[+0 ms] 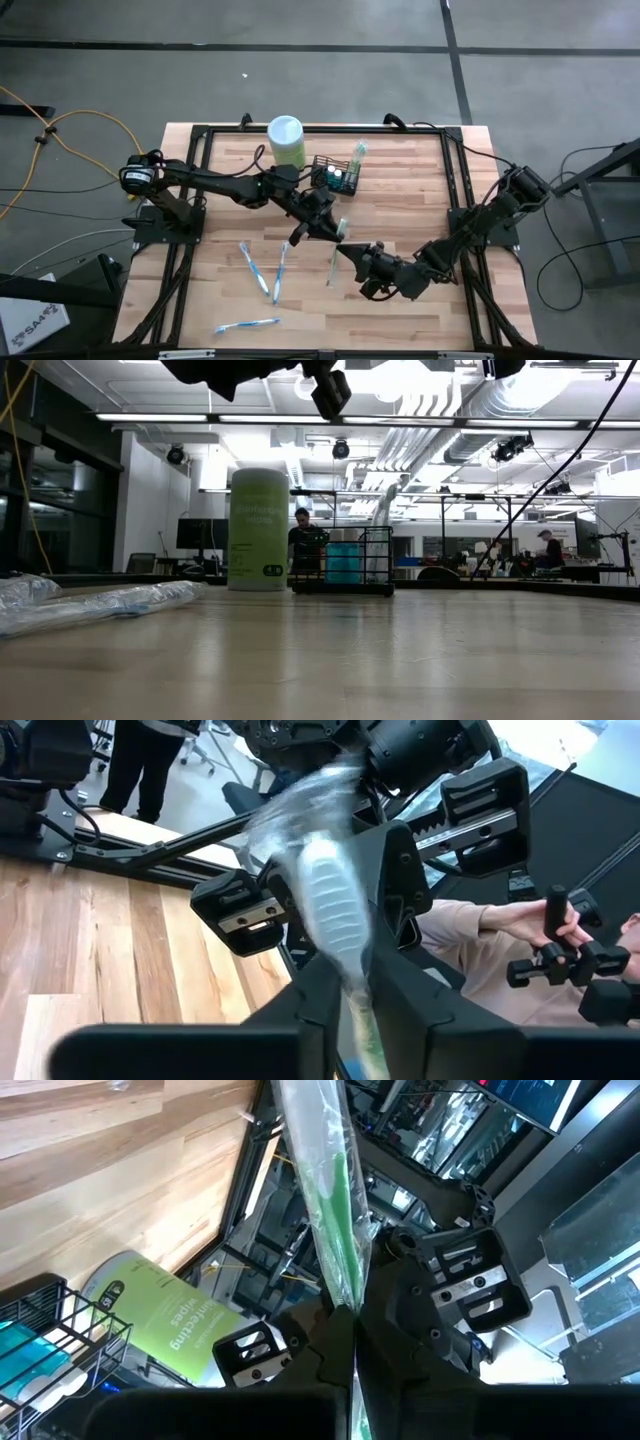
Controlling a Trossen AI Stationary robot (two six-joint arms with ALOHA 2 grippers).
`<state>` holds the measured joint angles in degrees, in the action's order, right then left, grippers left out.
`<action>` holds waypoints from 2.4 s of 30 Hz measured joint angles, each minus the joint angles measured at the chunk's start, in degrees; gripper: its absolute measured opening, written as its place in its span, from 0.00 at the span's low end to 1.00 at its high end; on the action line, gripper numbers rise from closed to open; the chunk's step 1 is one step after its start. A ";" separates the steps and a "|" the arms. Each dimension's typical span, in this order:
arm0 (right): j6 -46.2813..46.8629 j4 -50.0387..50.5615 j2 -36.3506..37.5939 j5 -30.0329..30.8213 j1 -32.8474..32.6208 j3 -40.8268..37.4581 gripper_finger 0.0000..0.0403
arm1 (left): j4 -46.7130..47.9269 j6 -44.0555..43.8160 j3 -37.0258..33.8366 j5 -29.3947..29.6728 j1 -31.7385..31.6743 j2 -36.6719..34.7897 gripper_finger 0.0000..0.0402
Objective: Pick & Place toothbrushing station
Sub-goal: Put the green toothbrush into the mesh organizer
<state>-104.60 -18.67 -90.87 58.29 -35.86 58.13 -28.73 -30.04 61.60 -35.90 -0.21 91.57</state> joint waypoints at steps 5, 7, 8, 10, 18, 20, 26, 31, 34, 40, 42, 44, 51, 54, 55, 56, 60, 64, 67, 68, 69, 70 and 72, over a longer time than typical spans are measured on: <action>0.00 0.26 0.00 -0.01 -0.02 0.00 0.01 | -0.13 -0.01 0.00 -0.22 0.04 0.00 0.02; 0.00 0.24 0.00 -0.05 -0.02 0.00 0.01 | -0.11 -0.01 0.00 -0.22 0.04 0.00 0.02; 0.00 0.24 0.00 -0.02 -0.02 0.00 0.01 | -0.11 -0.01 0.00 -0.22 0.04 0.00 0.02; 0.00 0.21 0.00 -0.03 -0.02 0.00 0.01 | -0.09 -0.01 0.00 -0.22 0.04 0.00 0.02; 0.02 0.02 0.00 -0.38 -0.02 0.00 0.01 | -0.07 -0.01 0.00 -0.37 0.04 0.00 0.02; 0.22 -0.01 0.00 -0.38 -0.02 0.00 0.01 | -0.07 -0.01 0.00 -0.37 0.17 0.00 0.02; 7.27 -0.03 0.00 -2.44 -0.02 0.00 0.01 | 0.19 -0.01 0.00 -0.72 0.41 0.00 0.01; 13.11 -0.05 0.00 -2.65 -0.11 0.00 0.01 | 0.18 0.00 0.00 -0.76 0.41 0.00 0.01; 15.86 -0.05 0.00 -2.25 -0.13 0.00 0.01 | 0.12 0.00 0.00 -0.59 0.41 0.00 0.02; 16.31 -0.05 0.00 -0.77 -1.15 0.00 0.01 | -0.11 0.02 0.00 -0.20 0.40 0.02 0.02; 16.31 -0.07 0.00 -0.91 -1.63 0.00 0.01 | -0.07 0.02 0.00 -0.22 0.42 0.04 0.02; 16.47 -0.09 0.00 -0.86 -1.98 0.00 0.01 | 0.00 0.02 0.00 -0.37 0.42 0.04 0.02; 20.83 -0.05 0.00 0.00 -1.97 0.00 0.01 | -0.02 -0.07 0.00 -0.37 0.37 0.04 0.01; 21.00 -0.07 0.00 -1.02 -1.96 0.00 0.01 | 0.04 -0.20 0.00 -0.46 0.39 0.04 0.01; 21.00 -0.07 0.00 -1.16 -1.88 0.00 0.01 | 0.04 -0.22 0.00 -0.46 0.39 0.04 0.01; 20.98 -0.07 0.00 -1.19 -1.86 0.00 0.01 | 0.04 -0.22 0.00 -0.48 0.38 0.04 0.01; 20.86 -0.05 0.00 -1.41 -1.86 0.00 0.01 | 0.05 -0.25 0.00 -0.55 0.39 0.04 0.01; 20.83 -0.05 0.00 -1.45 -1.86 0.00 0.01 | 0.04 -0.31 0.00 -0.59 0.37 0.04 0.01; 20.83 -0.05 0.00 -1.45 -1.86 0.00 0.01 | 0.04 -0.41 0.00 -0.59 0.38 0.04 0.01; 20.83 -0.05 0.00 -1.45 -1.86 0.00 0.02 | 0.02 -0.40 0.00 -0.59 0.37 0.04 0.01; 20.83 -0.05 0.00 -1.52 -1.74 0.00 0.03 | 0.02 -0.40 0.00 -0.58 0.37 0.04 0.02; 20.85 -0.05 0.00 -1.73 -1.55 0.00 0.04 | 0.03 -0.40 0.00 -0.57 0.37 0.04 0.02; 21.90 -0.03 0.00 -1.87 -1.22 0.00 0.08 | -0.01 -0.40 0.00 -0.55 0.37 0.04 0.02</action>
<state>-82.70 -18.70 -90.87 56.42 -37.07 58.13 -28.73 -30.44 61.60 -36.45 0.16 91.61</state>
